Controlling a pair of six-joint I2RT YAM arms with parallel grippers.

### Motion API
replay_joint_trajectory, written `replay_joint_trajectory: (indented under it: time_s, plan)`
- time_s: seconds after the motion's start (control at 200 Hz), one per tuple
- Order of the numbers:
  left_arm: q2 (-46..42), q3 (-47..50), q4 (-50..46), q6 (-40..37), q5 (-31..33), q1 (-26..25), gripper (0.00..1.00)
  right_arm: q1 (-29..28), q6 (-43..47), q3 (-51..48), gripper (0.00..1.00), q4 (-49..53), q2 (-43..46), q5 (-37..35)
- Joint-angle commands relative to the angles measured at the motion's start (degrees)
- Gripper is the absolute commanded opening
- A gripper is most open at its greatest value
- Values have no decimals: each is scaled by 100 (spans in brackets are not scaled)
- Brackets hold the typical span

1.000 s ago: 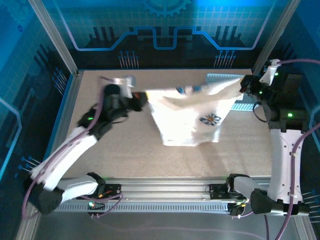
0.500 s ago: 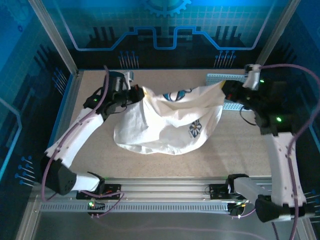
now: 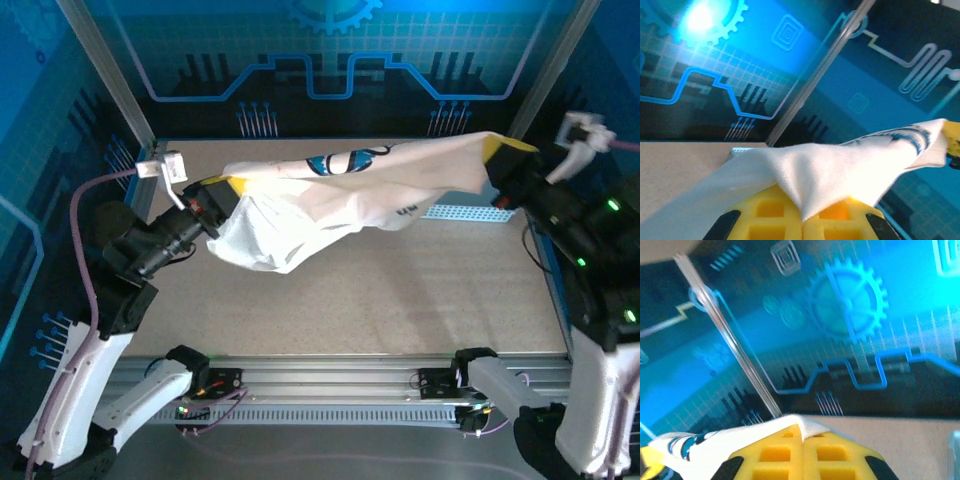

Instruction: Fold the inside-out t-shirt

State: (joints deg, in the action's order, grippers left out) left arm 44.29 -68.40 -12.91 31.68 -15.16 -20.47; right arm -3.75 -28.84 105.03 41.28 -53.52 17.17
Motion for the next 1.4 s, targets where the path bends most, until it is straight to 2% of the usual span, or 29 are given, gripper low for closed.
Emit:
replay_joint_trajectory:
  time_s: [0.0,0.155,0.28,0.34,0.43,0.495,0.535,0.62,0.685,0.71,0.8,0.9,1.075,1.105,1.165,1.21,1.32,1.395]
  plan:
    - [-10,169,-87,183,-318,17,0,-21,120,113,0,284,87,63]
    - [541,74,-1002,-32,227,19,0,-24,-14,-529,0,209,175,461]
    - [1798,240,-1370,-209,431,18,0,-212,5,-1638,0,-166,63,385]
    - [2323,310,-1434,-229,496,21,0,-520,80,-2181,0,-320,-130,134]
    - [3049,222,-1804,-233,1014,46,0,-1182,183,-2773,0,-505,-551,-540]
    - [3507,121,-2024,-270,1361,96,0,-1523,92,-3130,0,-760,-877,-745]
    - [3780,19,-2223,-275,1560,141,9,-1705,-61,-3291,0,-886,-1054,-838]
    - [4193,-264,-2734,-197,1929,210,19,-2152,-332,-3546,0,-1214,-1338,-1079]
    - [4071,-240,-2842,-85,2049,202,43,-2504,-559,-3658,0,-1366,-1486,-1292]
    - [3921,-157,-2792,-19,2052,197,48,-2630,-664,-3694,0,-1391,-1545,-1386]
    - [3094,315,-2577,260,2082,131,55,-3072,-1048,-3820,0,-1439,-1729,-1698]
    - [2143,881,-2396,534,2202,-112,69,-3486,-1174,-3926,0,-1693,-2050,-1754]
    - [1240,1644,-1954,787,2126,-872,72,-3878,-1004,-3260,0,-1576,-3102,-1621]
    - [1126,1787,-1881,861,2193,-1014,74,-3888,-955,-3134,8,-1550,-3265,-1526]
    - [980,2083,-1664,1010,2168,-1192,77,-3872,-821,-2822,37,-1290,-3456,-1471]
    - [962,2270,-1502,1142,2059,-1278,79,-3854,-666,-2651,52,-1060,-3418,-1624]
    - [1270,2340,-1207,1361,1842,-1566,79,-3659,-292,-2786,72,-790,-2726,-2104]
    - [1578,2137,-981,1431,1897,-1948,80,-3262,-146,-3143,77,-672,-2080,-2230]
